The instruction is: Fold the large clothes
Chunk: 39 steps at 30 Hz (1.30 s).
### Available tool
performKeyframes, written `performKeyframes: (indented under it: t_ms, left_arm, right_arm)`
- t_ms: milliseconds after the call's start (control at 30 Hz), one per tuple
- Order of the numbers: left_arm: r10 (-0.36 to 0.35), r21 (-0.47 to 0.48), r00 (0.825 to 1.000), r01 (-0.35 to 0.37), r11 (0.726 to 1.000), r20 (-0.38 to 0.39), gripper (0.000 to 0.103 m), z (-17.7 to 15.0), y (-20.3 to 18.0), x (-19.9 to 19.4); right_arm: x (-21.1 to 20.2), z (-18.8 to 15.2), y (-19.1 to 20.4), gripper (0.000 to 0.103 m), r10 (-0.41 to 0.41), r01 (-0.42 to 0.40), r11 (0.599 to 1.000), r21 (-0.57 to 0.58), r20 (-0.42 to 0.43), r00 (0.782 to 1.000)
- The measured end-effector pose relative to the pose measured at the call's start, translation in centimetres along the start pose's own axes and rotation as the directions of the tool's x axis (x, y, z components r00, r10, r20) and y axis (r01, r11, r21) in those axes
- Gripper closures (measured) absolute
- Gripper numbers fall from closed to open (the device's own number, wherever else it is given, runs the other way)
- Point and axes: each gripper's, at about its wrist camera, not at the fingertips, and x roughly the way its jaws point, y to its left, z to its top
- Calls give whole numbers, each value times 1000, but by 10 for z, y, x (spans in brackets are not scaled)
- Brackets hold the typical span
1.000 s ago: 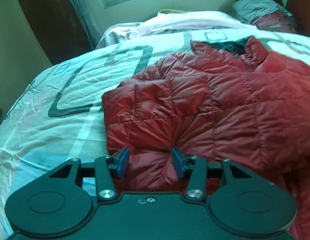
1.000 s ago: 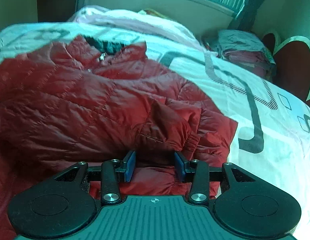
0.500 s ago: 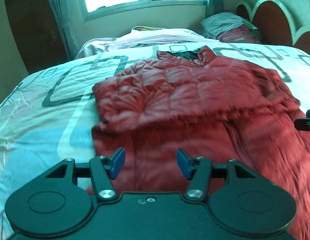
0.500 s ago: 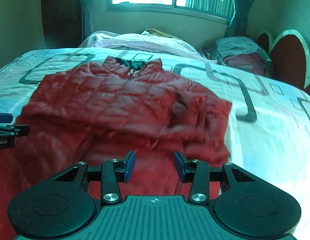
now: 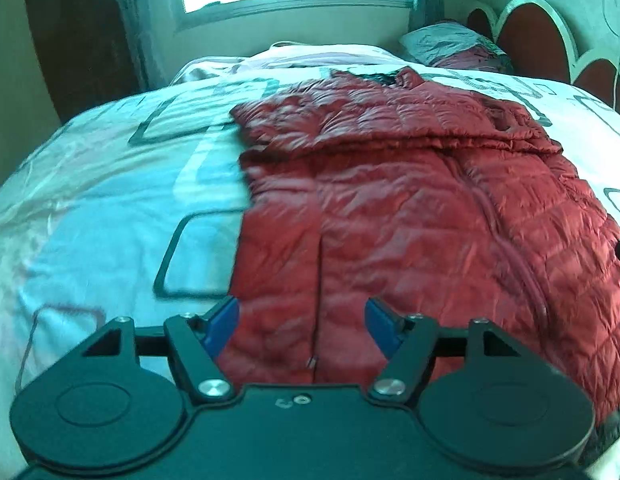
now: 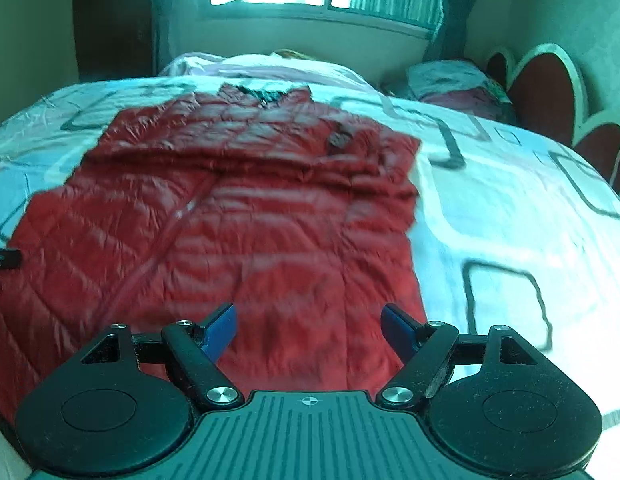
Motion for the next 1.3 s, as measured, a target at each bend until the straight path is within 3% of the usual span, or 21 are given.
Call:
performKeyframes:
  t_ms: [367,533,867,1033,1133,1200,1300]
  left_arm:
    - [45,-80,999,-47,996,-25,28,-31,32,-14]
    - [17,-112,999,-22,993,-46,29,-39,47,-16]
    - [-54,-168,994,37,985,-97,42,-58,47,-8]
    - [-88,-175,992,70,982,-96,57,-61,46,-11]
    - [-112,-168,989,95,981,-97,65,-62,44,-13]
    - [-134,-167,986,117,979,-98,72,-62,45,-14]
    - [-164,-166,981,146,975,-101,82,-62,45,-16]
  right_arm:
    - [-24,-37,-19,25,-94,96,995,34,-40,995]
    - [-30,-53,-44,25,-149,156,985,81,-80,986]
    - [-25,-77,-54,25,-143,162,980,112,-163,976]
    - [-24,-81,-60,25,-93,126,977,172,-185,978]
    - [-27,-83,-64,50,-29,73,971,228,-190,981]
    - [-28,-82,-61,52,-28,72,972,225,-192,981]
    - [-30,-81,-60,64,-3,50,970,237,-192,981]
